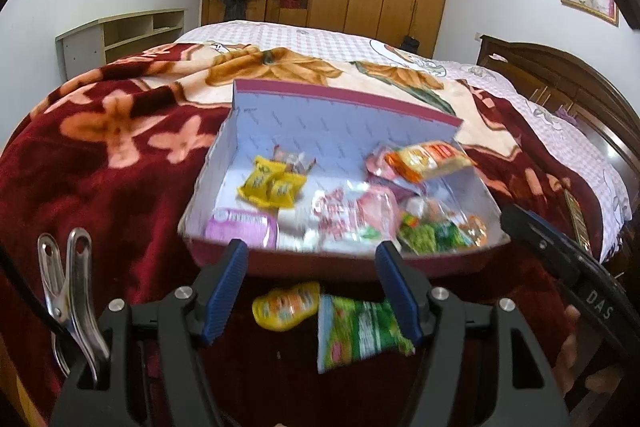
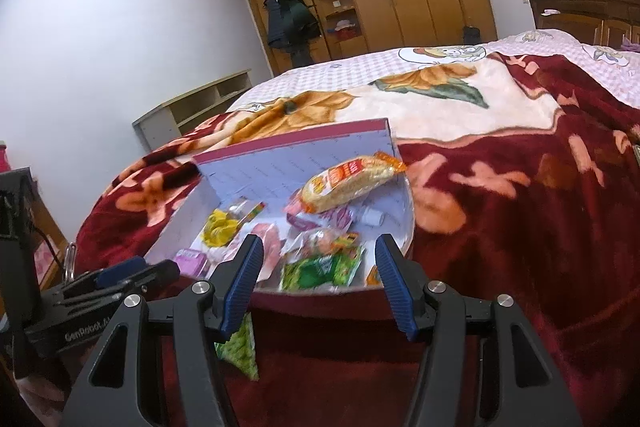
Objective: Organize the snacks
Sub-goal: 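Move the left tool out of the box and grasp the green pea bag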
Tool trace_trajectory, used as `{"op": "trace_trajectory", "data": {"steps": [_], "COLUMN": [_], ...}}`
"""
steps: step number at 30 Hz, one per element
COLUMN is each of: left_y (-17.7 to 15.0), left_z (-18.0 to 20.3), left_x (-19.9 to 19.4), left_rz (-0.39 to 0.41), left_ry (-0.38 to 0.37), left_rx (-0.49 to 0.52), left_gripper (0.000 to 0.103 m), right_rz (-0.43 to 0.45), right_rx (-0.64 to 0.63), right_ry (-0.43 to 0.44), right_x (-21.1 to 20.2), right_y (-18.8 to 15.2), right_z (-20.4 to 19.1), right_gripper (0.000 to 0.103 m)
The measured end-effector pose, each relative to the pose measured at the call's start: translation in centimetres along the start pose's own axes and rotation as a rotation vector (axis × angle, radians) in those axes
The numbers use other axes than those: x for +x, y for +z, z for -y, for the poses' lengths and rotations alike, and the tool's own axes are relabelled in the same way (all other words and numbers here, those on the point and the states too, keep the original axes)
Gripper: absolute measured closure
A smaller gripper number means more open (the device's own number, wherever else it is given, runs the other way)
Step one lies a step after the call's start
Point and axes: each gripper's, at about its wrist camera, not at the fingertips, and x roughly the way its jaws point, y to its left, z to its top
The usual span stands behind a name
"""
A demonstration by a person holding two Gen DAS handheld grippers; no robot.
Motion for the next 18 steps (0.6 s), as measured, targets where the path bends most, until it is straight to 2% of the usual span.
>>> {"op": "trace_trajectory", "data": {"steps": [3, 8, 10, 11, 18], "left_y": [-1.1, -2.3, -2.6, -2.8, -3.5], "left_z": [0.5, 1.7, 2.2, 2.5, 4.7], "left_x": [-0.6, -0.5, -0.1, 0.1, 2.9], "left_rz": [-0.031, -0.079, -0.1, -0.108, -0.17], "left_ry": [-0.006, 0.019, 0.025, 0.027, 0.117], "left_rx": [0.003, 0.036, 0.048, 0.055, 0.134], "left_gripper": [0.028, 0.027, 0.019, 0.018, 0.012], "right_rz": [-0.014, -0.034, -0.033, -0.032, -0.028], "right_rx": [-0.01, -0.018, -0.012, -0.009, 0.005], "right_ry": [0.01, 0.018, 0.02, 0.02, 0.028], "right_x": [-0.7, -1.4, -1.8, -1.9, -2.3], "right_y": [-0.8, -2.0, -2.3, -2.3, -2.6], "right_z": [-0.5, -0.9, -0.8, -0.7, -0.4], "right_gripper": [0.043, 0.043, 0.043, 0.043, 0.043]}}
